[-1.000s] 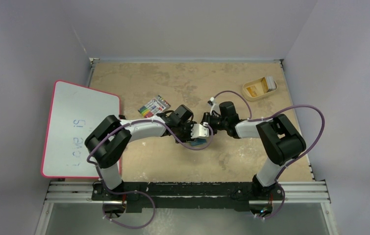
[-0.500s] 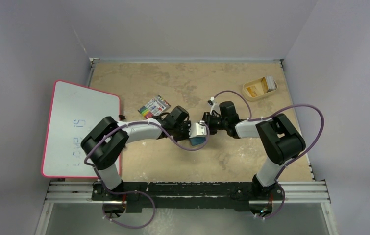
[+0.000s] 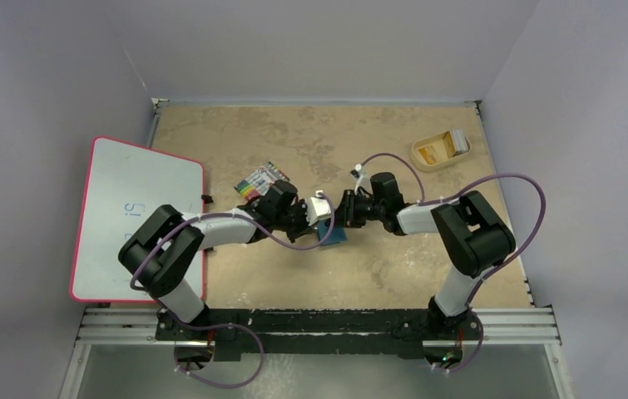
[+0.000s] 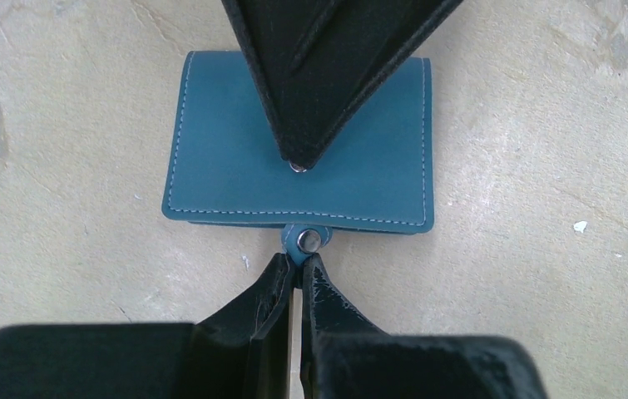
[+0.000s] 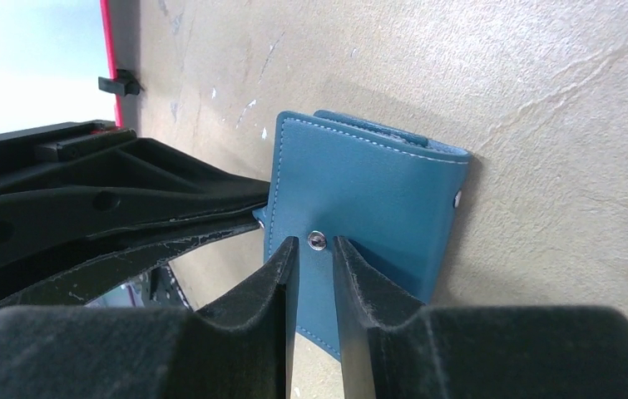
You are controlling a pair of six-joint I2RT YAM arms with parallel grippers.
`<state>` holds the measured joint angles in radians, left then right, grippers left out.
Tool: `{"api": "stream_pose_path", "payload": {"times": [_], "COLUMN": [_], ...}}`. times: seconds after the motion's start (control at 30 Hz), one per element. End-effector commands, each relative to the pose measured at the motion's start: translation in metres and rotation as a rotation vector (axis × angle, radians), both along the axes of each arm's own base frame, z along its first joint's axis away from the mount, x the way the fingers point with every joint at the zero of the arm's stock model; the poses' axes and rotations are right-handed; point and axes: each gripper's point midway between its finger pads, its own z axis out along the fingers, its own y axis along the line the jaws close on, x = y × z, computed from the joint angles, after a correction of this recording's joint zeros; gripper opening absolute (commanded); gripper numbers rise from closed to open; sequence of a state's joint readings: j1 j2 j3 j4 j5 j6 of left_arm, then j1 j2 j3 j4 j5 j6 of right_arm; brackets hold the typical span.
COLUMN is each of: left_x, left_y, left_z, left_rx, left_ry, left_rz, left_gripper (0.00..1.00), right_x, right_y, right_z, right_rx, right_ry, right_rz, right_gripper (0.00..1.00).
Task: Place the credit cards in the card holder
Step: Close the card holder at the center of the board.
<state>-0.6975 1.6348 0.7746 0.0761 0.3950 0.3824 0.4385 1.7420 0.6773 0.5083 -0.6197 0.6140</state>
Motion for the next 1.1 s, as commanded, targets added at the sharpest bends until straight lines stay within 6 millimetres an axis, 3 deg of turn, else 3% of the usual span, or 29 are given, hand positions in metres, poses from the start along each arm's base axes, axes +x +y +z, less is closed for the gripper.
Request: {"api": "stream_pose_path", "payload": {"times": [0.0,0.23,0.47,0.7,0.9,1.07], "left_x": [0.012,0.011,0.01,0.018,0.021,0.033], "left_y": [-0.018,-0.024,-0.019,-0.016,-0.017,-0.022], "left_z": [0.05,0.071,0.072,0.09,0.085,0.079], "left_rx": [-0.207,-0.325,-0.367,-0.501,-0.529,-0.525], "left_ry": [-0.087,-0.1,-0.131,-0.156,-0.127,-0.069], "left_rz": [0.012,0.005,0.017,0.085,0.12,0.18], "left_gripper": [0.0,0.0,0.0,0.0,0.0,0.0], "right_x": [-0.001,0.0,0.003,0.008,0.007,0.008], "right_y": [-0.023,-0.03,-0.038,-0.042,-0.042,-0.033], "right_z": [-0.047,-0.06,-0.066,-0.07,-0.075,-0.059], "right_rx": [-0.151,-0.2,-0.249,-0.286,-0.292,-0.226], "right_ry": [0.065,0.07,0.059,0.046,0.052,0.027], "right_rz": [-0.073,-0.09,-0.112,-0.124,-0.12,-0.102], "right_gripper": [0.25,0.24,0.24,0.23,0.22,0.22]}}
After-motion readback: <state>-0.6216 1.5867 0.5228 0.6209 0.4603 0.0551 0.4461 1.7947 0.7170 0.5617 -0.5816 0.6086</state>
